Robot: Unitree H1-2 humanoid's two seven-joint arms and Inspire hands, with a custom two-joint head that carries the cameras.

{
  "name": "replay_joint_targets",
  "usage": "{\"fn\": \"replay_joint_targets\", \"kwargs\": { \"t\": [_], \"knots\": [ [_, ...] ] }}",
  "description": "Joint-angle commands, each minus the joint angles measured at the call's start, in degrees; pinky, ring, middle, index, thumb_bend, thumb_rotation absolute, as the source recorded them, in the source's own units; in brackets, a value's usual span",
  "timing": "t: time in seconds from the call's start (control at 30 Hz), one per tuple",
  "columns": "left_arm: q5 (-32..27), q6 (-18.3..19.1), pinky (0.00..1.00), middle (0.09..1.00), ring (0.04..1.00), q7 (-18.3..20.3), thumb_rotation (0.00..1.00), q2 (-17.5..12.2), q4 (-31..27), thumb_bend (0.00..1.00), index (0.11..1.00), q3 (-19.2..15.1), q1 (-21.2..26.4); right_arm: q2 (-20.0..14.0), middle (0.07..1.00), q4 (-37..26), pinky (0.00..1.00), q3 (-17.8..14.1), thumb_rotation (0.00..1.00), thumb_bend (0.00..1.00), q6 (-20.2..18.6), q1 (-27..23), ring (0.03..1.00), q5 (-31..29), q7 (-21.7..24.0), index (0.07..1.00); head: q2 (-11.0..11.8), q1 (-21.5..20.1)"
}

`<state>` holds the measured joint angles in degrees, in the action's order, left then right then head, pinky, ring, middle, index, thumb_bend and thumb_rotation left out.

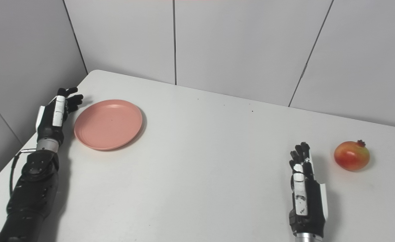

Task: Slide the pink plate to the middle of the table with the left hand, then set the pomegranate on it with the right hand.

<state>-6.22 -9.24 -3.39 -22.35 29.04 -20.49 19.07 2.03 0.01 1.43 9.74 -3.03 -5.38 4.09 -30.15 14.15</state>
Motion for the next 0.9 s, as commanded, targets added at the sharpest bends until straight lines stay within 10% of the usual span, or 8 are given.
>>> {"fn": "replay_joint_targets", "kwargs": {
  "t": [0.0, 0.87],
  "knots": [
    [-1.54, -2.75, 0.83, 0.735, 0.775, 1.14, 1.00, -1.69, 0.73, 0.87, 0.742, -0.26, 2.61, 0.28, 0.966, 1.70, 0.99, 0.05, 0.87, 0.51, 2.58, 1.39, 0.962, -0.46, 0.31, 0.972, -0.02, -0.04],
    [-13.20, -1.23, 0.86, 0.806, 0.830, 7.52, 1.00, 3.69, 0.11, 0.87, 0.800, 1.20, 3.02, 0.78, 0.975, 1.58, 1.00, 0.07, 0.88, 0.51, 1.98, 1.01, 0.970, -0.18, -0.01, 0.979, -0.33, -0.24]
  ]
}}
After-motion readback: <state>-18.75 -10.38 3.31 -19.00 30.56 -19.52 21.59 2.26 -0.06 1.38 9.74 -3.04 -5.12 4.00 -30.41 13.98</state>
